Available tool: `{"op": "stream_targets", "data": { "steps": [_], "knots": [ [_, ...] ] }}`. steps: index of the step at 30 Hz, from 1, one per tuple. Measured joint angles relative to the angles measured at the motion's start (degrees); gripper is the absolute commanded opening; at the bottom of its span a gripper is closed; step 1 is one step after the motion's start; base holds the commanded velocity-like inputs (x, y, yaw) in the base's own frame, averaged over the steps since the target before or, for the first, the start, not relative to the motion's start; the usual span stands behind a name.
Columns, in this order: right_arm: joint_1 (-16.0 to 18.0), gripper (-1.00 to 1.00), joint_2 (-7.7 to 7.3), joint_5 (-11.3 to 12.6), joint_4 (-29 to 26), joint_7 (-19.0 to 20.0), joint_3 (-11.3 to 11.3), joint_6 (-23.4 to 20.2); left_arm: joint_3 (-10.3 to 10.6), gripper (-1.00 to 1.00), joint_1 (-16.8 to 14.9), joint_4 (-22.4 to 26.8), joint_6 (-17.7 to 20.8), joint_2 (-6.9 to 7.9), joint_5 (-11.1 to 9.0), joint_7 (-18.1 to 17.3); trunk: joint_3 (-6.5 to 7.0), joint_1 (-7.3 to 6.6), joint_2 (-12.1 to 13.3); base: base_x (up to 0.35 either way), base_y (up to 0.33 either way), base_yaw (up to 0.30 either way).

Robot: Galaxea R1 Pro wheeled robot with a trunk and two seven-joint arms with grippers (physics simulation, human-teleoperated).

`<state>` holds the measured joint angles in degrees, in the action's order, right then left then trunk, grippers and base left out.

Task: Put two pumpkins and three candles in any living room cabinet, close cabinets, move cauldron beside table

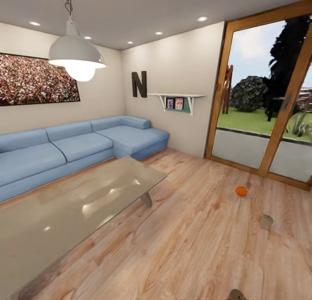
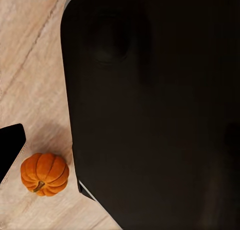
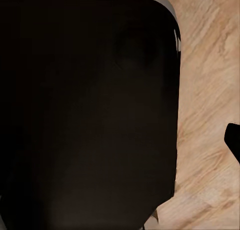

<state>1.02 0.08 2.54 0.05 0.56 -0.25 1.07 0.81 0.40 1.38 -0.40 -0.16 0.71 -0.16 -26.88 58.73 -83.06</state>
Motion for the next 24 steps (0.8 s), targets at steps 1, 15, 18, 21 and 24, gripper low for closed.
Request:
{"op": "stream_targets", "data": {
  "steps": [1, 15, 18, 21, 24],
  "knots": [
    [0.00, 1.00, 0.00, 0.00, 0.02, 0.00, 0.00, 0.21, 0.00, 1.00, 0.00, 0.00, -0.01, 0.00, 0.00, 0.00, 0.00, 0.00, 0.00, -0.002, 0.000, -0.292],
    [-0.01, 1.00, 0.00, 0.00, 0.06, 0.00, 0.00, 0.85, 0.01, 1.00, 0.00, 0.00, 0.00, -0.01, 0.00, 0.00, 0.00, 0.00, 0.00, 0.000, 0.000, -0.292],
    [-0.01, 1.00, 0.00, 0.00, 0.06, 0.00, 0.00, 0.90, 0.06, 1.00, 0.00, 0.00, 0.00, -0.01, 0.00, 0.00, 0.00, 0.00, 0.00, 0.000, 0.000, -0.292],
    [-0.01, 1.00, 0.00, 0.00, 0.05, 0.00, 0.00, 0.91, 0.32, 1.00, 0.00, 0.00, 0.00, -0.01, -0.02, 0.00, 0.00, 0.00, 0.00, 0.000, 0.000, -0.292],
    [-0.01, 1.00, 0.00, 0.00, 0.05, 0.00, 0.00, 0.91, 0.94, 1.00, 0.00, 0.00, 0.00, -0.02, -0.06, 0.00, 0.00, 0.00, 0.00, 0.000, 0.000, -0.292]
  ]
}}
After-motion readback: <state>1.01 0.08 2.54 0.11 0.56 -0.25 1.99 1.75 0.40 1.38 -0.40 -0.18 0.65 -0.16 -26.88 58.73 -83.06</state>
